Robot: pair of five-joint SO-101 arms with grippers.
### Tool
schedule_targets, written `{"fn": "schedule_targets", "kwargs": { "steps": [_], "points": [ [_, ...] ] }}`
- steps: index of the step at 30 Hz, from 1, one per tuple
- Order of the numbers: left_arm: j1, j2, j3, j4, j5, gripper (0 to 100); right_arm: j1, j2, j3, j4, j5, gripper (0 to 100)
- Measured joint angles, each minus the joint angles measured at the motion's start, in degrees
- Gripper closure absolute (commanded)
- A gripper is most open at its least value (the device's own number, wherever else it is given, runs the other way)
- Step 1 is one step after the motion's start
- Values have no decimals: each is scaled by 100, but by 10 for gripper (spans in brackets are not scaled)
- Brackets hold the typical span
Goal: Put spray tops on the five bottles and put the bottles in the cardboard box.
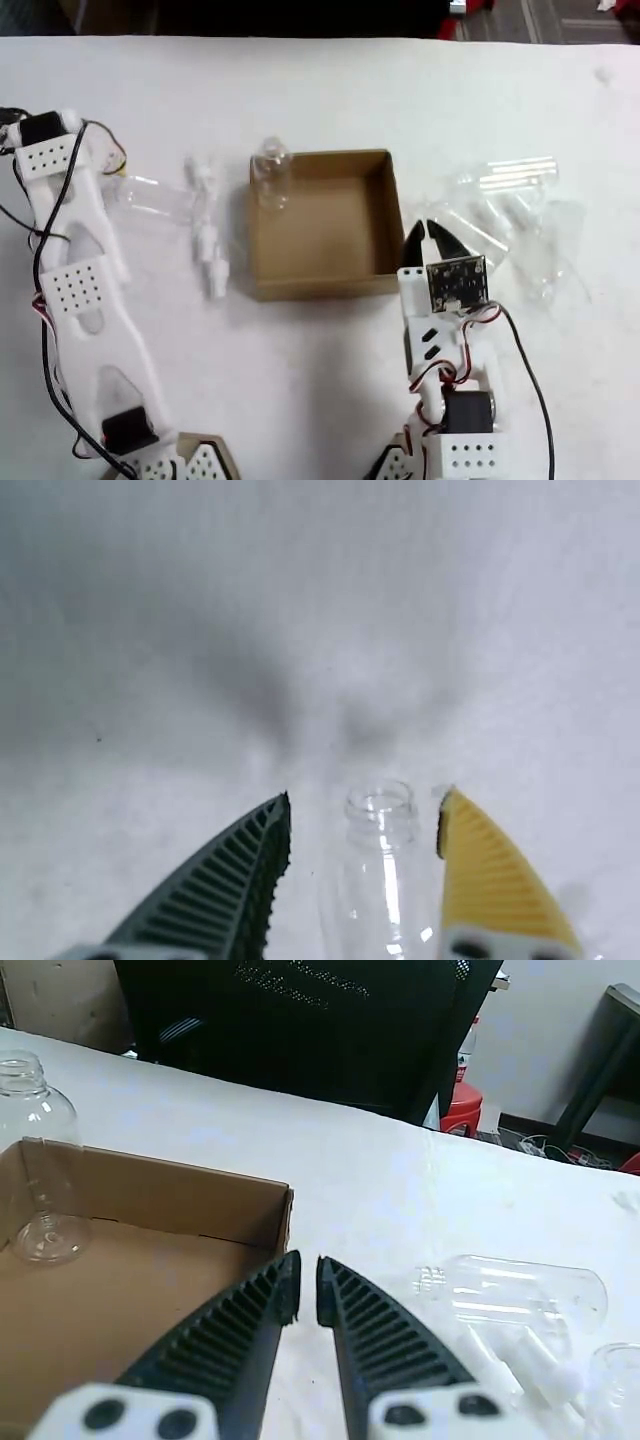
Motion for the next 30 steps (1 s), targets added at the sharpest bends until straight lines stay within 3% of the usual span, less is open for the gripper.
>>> {"fn": "schedule_targets", "kwargs": {
  "steps": [3,14,19,30],
  "points": [
    [0,0,0,0,0,849,0,0,0,0,0,981],
    [-18,0,0,-79,0,813,0,0,0,0,0,981],
    [-18,0,0,-79,0,869,0,0,0,0,0,981],
    [-18,448,-62,-440,0,872,0,0,0,0,0,981]
  ]
}}
